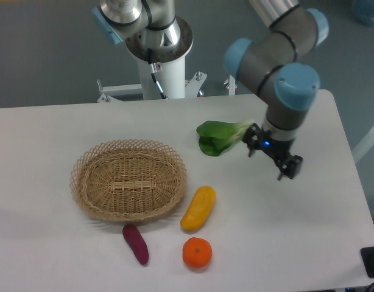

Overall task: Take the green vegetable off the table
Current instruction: 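Move the open gripper over the green bok choy, then lower the gripper onto the bok choy stem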

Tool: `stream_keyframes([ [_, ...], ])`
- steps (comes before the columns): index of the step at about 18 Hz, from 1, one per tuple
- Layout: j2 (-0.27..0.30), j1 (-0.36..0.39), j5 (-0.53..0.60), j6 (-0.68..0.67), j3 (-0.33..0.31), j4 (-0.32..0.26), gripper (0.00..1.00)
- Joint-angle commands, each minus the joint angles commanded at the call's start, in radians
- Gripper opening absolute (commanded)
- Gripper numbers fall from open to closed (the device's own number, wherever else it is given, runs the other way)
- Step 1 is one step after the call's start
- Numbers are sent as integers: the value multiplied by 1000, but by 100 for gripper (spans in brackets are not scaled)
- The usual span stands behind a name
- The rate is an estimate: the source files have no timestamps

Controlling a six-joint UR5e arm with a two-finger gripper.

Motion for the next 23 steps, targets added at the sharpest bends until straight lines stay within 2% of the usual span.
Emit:
stream_keyframes([
  [3, 25, 5, 17, 54, -65, 11, 100],
  [7, 25, 5, 93, 79, -140, 17, 100],
  [10, 25, 21, 107, 86, -180, 73, 100],
  [15, 25, 38, 109, 89, -232, 132, 100],
  [23, 22, 46, 109, 105, -266, 173, 100],
])
